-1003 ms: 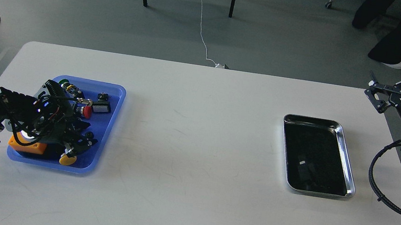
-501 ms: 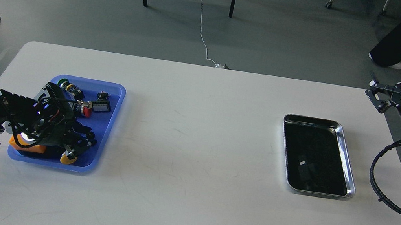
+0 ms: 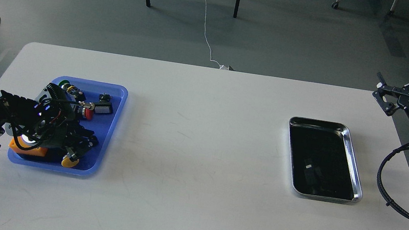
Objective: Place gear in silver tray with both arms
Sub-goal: 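Close the left gripper on a small black gear in the blue tray, then lift the black gear and carry it toward the table center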
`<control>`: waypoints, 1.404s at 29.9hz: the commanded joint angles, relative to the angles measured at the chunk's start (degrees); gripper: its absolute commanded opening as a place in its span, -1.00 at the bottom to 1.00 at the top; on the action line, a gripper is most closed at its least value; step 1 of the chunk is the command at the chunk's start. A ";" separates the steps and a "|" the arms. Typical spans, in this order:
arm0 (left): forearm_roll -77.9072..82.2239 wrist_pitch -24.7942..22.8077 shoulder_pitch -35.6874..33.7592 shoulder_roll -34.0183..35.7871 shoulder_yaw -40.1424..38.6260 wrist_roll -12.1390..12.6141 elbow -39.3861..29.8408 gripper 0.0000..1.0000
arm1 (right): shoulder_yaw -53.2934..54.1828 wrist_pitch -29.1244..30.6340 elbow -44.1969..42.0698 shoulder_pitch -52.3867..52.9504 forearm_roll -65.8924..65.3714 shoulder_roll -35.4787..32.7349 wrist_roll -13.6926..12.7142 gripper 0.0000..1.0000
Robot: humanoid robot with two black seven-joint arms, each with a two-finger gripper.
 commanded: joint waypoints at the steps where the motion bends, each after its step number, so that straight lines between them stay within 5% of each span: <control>1: -0.02 -0.14 0.07 0.09 0.00 0.02 -0.01 -0.53 | 0.00 0.00 0.00 0.00 0.00 0.00 0.00 0.99; 14: -0.46 -0.40 -0.02 0.62 0.00 -0.07 -0.88 -0.73 | 0.09 0.00 -0.09 0.00 0.00 -0.09 0.00 0.99; 30: -3.01 -0.66 -5.63 3.61 -0.44 -0.07 -6.77 -0.73 | 0.09 0.00 -0.09 0.09 0.00 -0.09 0.00 0.99; 42: -2.83 -12.05 -16.36 -7.53 -0.26 0.90 -13.98 -0.74 | 0.18 0.00 -0.09 0.09 0.00 -1.32 0.00 0.99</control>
